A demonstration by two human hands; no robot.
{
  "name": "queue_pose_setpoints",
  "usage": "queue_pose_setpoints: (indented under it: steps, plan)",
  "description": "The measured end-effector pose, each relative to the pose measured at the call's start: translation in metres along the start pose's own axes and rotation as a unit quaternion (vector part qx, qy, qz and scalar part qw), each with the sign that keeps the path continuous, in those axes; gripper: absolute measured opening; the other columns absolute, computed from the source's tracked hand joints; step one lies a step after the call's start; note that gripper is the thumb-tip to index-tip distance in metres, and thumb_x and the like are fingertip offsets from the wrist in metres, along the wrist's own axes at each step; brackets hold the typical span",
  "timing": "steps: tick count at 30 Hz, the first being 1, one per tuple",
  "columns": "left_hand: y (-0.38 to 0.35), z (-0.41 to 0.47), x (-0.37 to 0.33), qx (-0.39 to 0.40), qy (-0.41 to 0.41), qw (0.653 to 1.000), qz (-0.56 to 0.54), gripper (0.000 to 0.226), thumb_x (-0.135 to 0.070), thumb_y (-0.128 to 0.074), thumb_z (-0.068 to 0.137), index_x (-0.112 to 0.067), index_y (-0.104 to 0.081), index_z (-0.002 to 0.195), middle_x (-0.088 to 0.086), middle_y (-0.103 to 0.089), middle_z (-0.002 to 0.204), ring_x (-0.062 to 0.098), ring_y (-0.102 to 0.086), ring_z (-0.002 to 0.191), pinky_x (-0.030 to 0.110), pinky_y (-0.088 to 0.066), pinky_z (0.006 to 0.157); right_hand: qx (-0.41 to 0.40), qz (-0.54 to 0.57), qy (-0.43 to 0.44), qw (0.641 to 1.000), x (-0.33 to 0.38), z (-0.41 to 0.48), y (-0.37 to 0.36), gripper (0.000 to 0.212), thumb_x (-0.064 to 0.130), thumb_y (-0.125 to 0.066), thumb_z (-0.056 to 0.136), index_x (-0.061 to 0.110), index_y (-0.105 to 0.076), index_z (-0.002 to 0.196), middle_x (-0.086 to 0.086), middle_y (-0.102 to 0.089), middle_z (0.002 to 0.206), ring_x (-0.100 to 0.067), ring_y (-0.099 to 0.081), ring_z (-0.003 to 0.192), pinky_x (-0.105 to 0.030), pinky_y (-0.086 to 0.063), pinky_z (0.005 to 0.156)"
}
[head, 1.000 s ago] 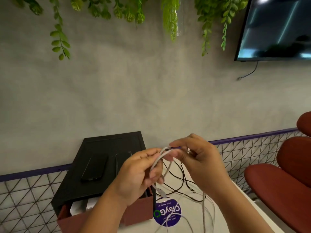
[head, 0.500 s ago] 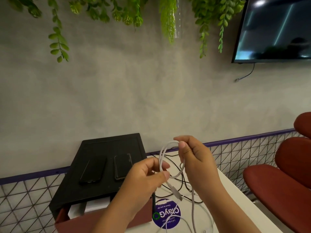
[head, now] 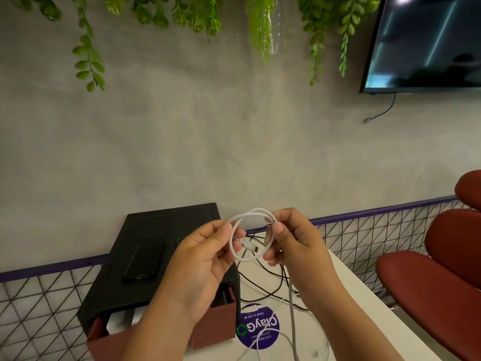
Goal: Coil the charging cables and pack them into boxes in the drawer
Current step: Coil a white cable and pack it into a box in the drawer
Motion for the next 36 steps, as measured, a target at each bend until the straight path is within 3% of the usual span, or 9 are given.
queue_pose_setpoints:
  steps: [3, 8, 13, 16, 21, 26, 30, 33, 36]
  plan:
    - [-0.004, 0.0, 0.003, -0.014, 0.025, 0.998, -0.06, 0.017, -0.016, -0.054, 0.07, -0.009, -0.069, 0.073, 0.005, -0.067, 0.067, 0.008, -0.054, 0.052, 0.019, -0.05, 0.053, 0.001, -0.015, 0.025, 1.0, 0.003, 0.003, -0.001, 0.026, 0.002, -0.042, 0.096, 0.018, -0.057, 0.082, 0.005, -0.055, 0.054, -0.007, -0.05, 0.048, -0.018, -0.043, 0.047]
    - [-0.008, 0.0, 0.009, -0.014, 0.053, 0.991, -0.123, 0.014, -0.017, -0.053, 0.072, -0.009, -0.061, 0.079, 0.004, -0.066, 0.064, 0.007, -0.053, 0.046, 0.028, -0.04, 0.066, -0.013, -0.072, 0.051, 0.996, 0.006, 0.006, -0.001, 0.03, 0.003, -0.043, 0.095, 0.025, -0.056, 0.079, 0.011, -0.053, 0.054, -0.002, -0.046, 0.049, -0.018, -0.042, 0.048]
    - [-0.01, 0.003, 0.016, -0.006, 0.05, 0.979, -0.199, 0.013, -0.016, -0.049, 0.078, -0.006, -0.058, 0.08, 0.005, -0.057, 0.06, 0.009, -0.051, 0.046, 0.027, -0.053, 0.062, -0.005, -0.069, 0.029, 0.997, 0.004, 0.003, -0.005, 0.027, 0.005, -0.041, 0.097, 0.022, -0.056, 0.081, 0.013, -0.052, 0.055, -0.003, -0.052, 0.053, -0.017, -0.047, 0.05]
    - [-0.012, 0.003, 0.017, -0.003, 0.044, 0.974, -0.224, 0.015, -0.015, -0.047, 0.082, -0.006, -0.058, 0.078, 0.004, -0.053, 0.058, 0.01, -0.05, 0.046, 0.027, -0.056, 0.057, 0.006, -0.012, -0.006, 1.0, 0.004, 0.001, -0.008, 0.025, 0.004, -0.04, 0.097, 0.016, -0.056, 0.082, 0.011, -0.055, 0.055, -0.007, -0.059, 0.053, -0.022, -0.051, 0.051]
    - [-0.012, -0.001, 0.017, 0.026, 0.08, 0.982, -0.171, 0.022, -0.02, -0.048, 0.078, -0.011, -0.068, 0.083, 0.002, -0.045, 0.056, 0.011, -0.043, 0.046, 0.034, -0.042, 0.066, 0.001, 0.084, -0.042, 0.996, 0.003, 0.001, -0.004, 0.023, 0.005, -0.039, 0.097, 0.011, -0.059, 0.086, 0.003, -0.052, 0.057, -0.008, -0.056, 0.052, -0.026, -0.053, 0.055]
    - [-0.006, -0.008, 0.021, 0.032, 0.126, 0.991, -0.014, 0.036, -0.03, -0.043, 0.082, -0.017, -0.077, 0.079, 0.002, -0.056, 0.063, 0.011, -0.052, 0.064, 0.034, -0.037, 0.071, -0.007, 0.049, -0.036, 0.998, 0.003, 0.002, 0.0, 0.023, 0.008, -0.041, 0.098, 0.013, -0.06, 0.086, 0.006, -0.053, 0.054, -0.009, -0.056, 0.052, -0.022, -0.048, 0.051]
    - [-0.004, -0.006, 0.02, 0.03, 0.105, 0.99, 0.092, 0.04, -0.005, -0.039, 0.081, -0.02, -0.072, 0.063, 0.003, -0.06, 0.063, 0.016, -0.051, 0.075, 0.037, -0.033, 0.079, -0.01, -0.005, -0.022, 1.0, 0.008, 0.003, 0.001, 0.027, 0.01, -0.043, 0.097, 0.022, -0.061, 0.08, 0.009, -0.055, 0.054, -0.007, -0.057, 0.055, -0.023, -0.048, 0.051]
    - [-0.01, -0.009, 0.02, 0.04, 0.096, 0.993, 0.05, 0.032, 0.004, -0.039, 0.062, -0.014, -0.066, 0.056, 0.006, -0.053, 0.058, 0.018, -0.05, 0.066, 0.036, -0.038, 0.076, -0.001, -0.007, -0.02, 1.0, 0.011, 0.003, -0.002, 0.027, 0.01, -0.044, 0.097, 0.023, -0.061, 0.08, 0.01, -0.056, 0.054, -0.006, -0.057, 0.055, -0.023, -0.049, 0.05]
    - [-0.016, -0.01, 0.015, 0.053, 0.112, 0.99, -0.074, 0.033, -0.006, -0.037, 0.068, -0.006, -0.069, 0.061, 0.011, -0.051, 0.054, 0.021, -0.052, 0.058, 0.036, -0.042, 0.074, -0.002, -0.003, -0.016, 1.0, 0.013, 0.004, -0.002, 0.027, 0.01, -0.044, 0.096, 0.023, -0.061, 0.08, 0.009, -0.055, 0.054, -0.007, -0.057, 0.054, -0.029, -0.053, 0.053]
Point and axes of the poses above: each hand's wrist, its own z-axis towards the middle knuckle, its own y-axis out of the back of the hand, x = y × z, the point moved 5 cm from there along z, towards the middle knuckle
